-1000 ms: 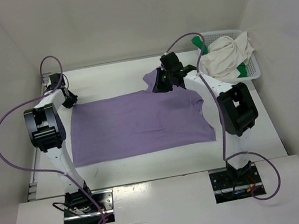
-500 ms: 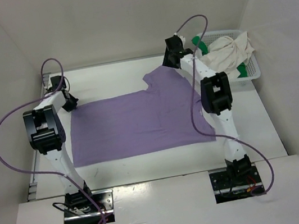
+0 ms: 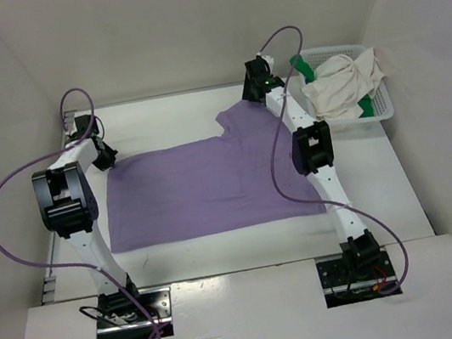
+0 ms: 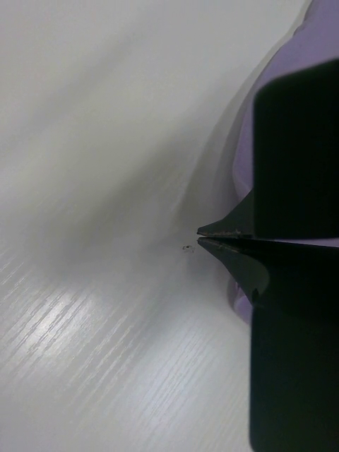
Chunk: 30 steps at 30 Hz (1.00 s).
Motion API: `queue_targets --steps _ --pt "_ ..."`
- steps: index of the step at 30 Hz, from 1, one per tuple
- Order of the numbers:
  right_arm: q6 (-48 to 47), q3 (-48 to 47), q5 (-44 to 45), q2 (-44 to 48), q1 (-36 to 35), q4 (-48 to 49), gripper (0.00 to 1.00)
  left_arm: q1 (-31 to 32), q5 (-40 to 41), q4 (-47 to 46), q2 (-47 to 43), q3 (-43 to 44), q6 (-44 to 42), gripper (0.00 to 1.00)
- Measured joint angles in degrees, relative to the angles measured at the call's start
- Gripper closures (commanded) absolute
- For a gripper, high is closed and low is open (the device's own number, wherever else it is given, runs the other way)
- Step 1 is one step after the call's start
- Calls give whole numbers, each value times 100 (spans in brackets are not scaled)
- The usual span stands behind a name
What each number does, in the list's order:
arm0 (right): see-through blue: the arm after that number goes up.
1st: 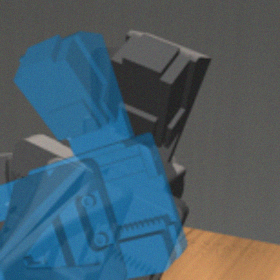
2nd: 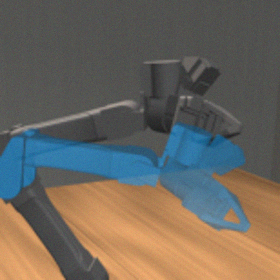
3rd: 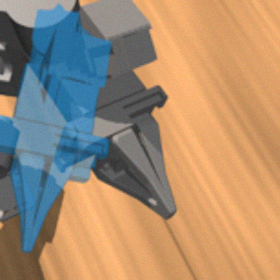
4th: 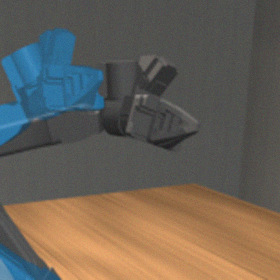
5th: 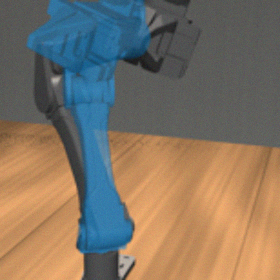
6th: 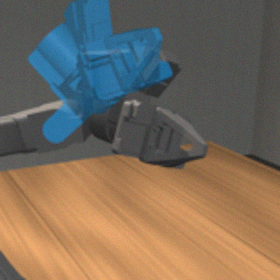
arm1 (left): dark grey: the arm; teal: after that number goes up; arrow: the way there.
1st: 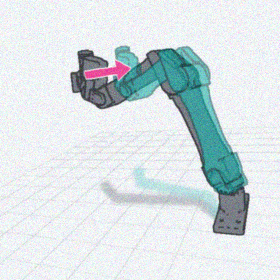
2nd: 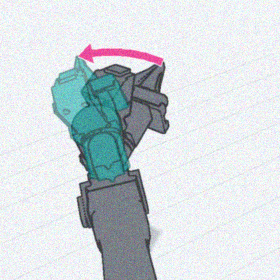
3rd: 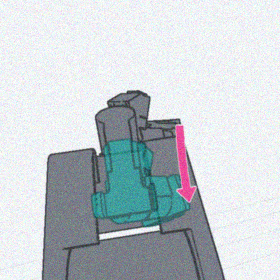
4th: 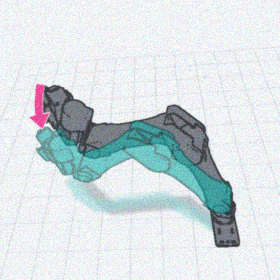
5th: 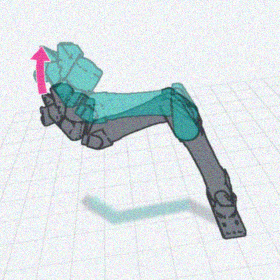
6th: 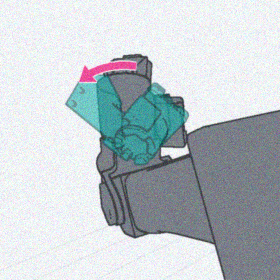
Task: Fold and stack the t-shirts
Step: Grap the side of the flattened tshirt furthest away from the robot with both arms
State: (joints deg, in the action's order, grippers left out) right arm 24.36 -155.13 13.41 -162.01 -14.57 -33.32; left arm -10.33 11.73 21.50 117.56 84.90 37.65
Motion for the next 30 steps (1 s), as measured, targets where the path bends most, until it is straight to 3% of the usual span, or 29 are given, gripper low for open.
queue_targets --steps 4,7,13,16,17,20,30 --pt "0 -57 -111 -59 0 61 42 0 -2 28 -2 0 -2 100" --pt "15 -57 -247 -59 28 85 48 0 -4 59 -11 0 -2 100" --pt "225 -59 -656 -83 109 133 64 15 -46 83 -57 0 -2 100" --pt "330 -144 -758 -151 173 168 79 28 -48 85 -87 0 -2 100" --pt "343 -173 -785 -177 186 164 88 31 -48 87 -96 0 -2 100" --pt "466 -310 -820 -278 219 160 99 55 -48 85 -118 0 -2 100" --pt "647 -763 -1137 -225 308 -448 100 85 -149 79 -310 -105 11 100"
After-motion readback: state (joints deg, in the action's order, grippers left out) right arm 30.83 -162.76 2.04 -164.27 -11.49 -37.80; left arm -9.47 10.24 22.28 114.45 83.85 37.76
